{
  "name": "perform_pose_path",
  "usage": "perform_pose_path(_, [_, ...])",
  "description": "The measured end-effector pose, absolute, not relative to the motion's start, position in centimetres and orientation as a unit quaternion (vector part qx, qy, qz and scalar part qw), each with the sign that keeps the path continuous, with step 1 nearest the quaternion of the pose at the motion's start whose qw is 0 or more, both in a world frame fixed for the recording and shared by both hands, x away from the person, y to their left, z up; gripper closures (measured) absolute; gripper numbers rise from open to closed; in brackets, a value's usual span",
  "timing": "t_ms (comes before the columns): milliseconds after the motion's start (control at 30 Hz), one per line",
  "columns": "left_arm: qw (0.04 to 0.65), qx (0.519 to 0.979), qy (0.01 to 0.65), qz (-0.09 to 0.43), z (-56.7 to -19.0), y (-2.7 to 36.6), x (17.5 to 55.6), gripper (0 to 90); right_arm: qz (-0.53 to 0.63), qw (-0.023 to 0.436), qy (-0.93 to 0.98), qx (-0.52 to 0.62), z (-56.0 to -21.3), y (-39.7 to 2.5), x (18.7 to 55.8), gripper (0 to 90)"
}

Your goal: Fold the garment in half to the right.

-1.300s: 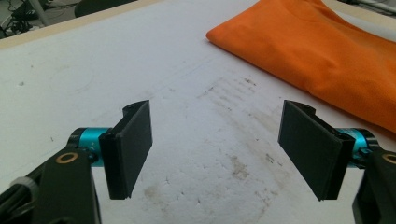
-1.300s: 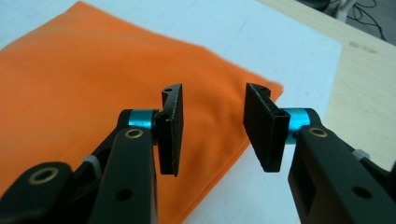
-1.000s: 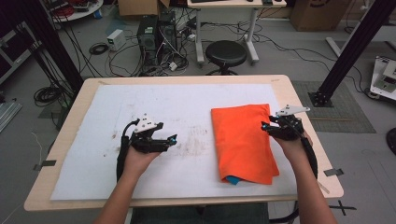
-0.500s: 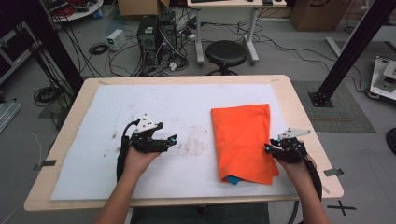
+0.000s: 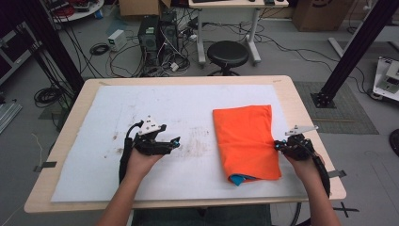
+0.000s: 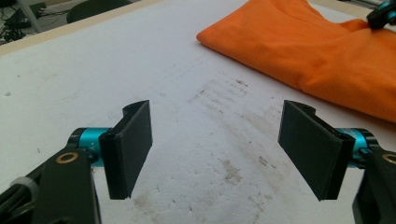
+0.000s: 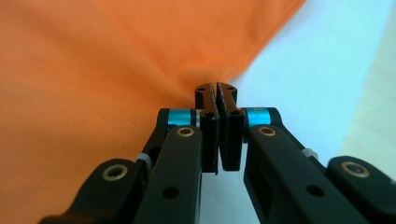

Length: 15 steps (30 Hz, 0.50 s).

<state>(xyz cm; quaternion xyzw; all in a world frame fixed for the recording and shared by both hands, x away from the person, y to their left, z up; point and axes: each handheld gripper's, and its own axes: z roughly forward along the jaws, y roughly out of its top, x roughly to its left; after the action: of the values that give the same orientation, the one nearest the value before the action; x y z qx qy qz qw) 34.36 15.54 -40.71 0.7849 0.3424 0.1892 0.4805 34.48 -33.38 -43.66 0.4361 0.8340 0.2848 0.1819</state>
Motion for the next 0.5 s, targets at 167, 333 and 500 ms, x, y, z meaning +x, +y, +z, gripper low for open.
perform_pose_path(167, [0.480, 0.785, 0.344, 0.189, -40.8, 15.5, 34.4, 26.1, 0.309, 0.200, 0.817, 0.443, -43.4, -33.3, 33.8, 68.8])
perform_pose_path(333, [0.480, 0.784, 0.343, 0.190, -40.7, 15.5, 34.4, 26.1, 0.341, 0.215, 0.821, 0.403, -41.3, -31.0, 32.9, 57.4])
perform_pose_path(500, [0.481, 0.783, 0.344, 0.193, -40.6, 15.7, 34.3, 26.2, 0.365, 0.209, 0.832, 0.361, -40.9, -27.7, 32.4, 51.2])
